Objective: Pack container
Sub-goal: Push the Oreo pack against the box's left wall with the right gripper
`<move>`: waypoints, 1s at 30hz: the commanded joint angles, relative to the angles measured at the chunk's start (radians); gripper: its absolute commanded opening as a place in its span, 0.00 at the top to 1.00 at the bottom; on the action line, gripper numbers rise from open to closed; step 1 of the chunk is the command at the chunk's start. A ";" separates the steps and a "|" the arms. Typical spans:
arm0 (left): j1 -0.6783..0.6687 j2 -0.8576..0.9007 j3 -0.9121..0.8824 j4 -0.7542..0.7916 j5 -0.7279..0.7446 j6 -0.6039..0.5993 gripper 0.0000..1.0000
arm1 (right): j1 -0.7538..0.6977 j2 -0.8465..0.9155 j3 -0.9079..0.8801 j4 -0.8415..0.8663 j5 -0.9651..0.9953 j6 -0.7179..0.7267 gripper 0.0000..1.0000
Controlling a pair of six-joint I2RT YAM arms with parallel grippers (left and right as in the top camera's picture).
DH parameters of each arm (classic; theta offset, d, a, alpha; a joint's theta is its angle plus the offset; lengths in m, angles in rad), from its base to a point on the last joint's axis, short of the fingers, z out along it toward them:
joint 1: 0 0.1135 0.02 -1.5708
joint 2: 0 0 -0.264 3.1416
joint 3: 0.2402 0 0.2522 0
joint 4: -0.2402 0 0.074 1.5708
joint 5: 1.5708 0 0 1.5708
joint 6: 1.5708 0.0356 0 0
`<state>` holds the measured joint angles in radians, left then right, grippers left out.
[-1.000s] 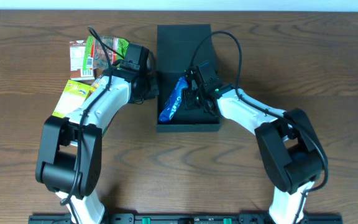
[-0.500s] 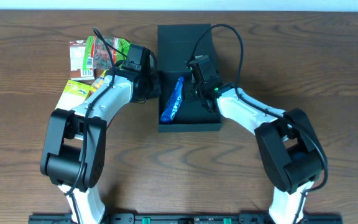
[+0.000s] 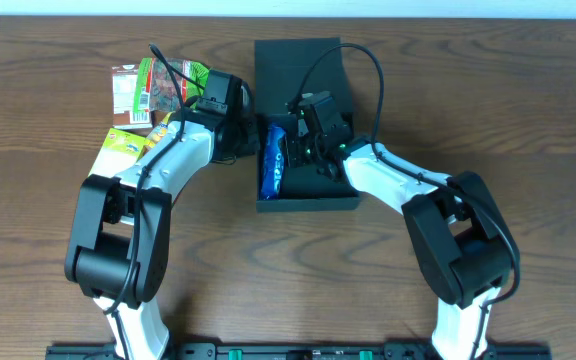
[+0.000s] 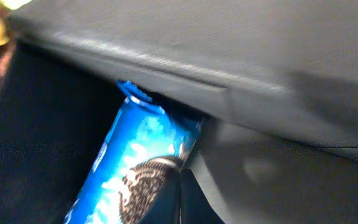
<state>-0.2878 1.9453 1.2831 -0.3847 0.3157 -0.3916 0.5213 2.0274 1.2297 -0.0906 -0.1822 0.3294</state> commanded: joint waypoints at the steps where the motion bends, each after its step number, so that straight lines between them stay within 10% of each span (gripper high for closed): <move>1: 0.001 0.013 -0.007 0.005 0.026 0.014 0.94 | 0.022 0.013 0.018 0.005 -0.081 -0.014 0.99; 26: 0.043 -0.047 0.047 -0.003 -0.101 0.091 0.94 | -0.035 -0.090 0.031 -0.094 -0.117 -0.069 0.98; 27: 0.049 -0.055 0.057 -0.003 -0.138 0.094 0.94 | -0.042 -0.108 0.031 -0.098 -0.112 -0.070 0.93; 28: 0.056 -0.064 0.069 -0.003 -0.190 0.105 0.94 | -0.049 -0.130 0.031 -0.105 -0.109 -0.077 0.62; 30: 0.062 -0.067 0.087 -0.003 -0.248 0.129 0.77 | -0.057 -0.160 0.031 -0.110 -0.106 -0.077 0.30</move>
<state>-0.2382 1.9274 1.3224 -0.3882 0.1890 -0.3088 0.4767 1.9354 1.2346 -0.1989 -0.2901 0.2756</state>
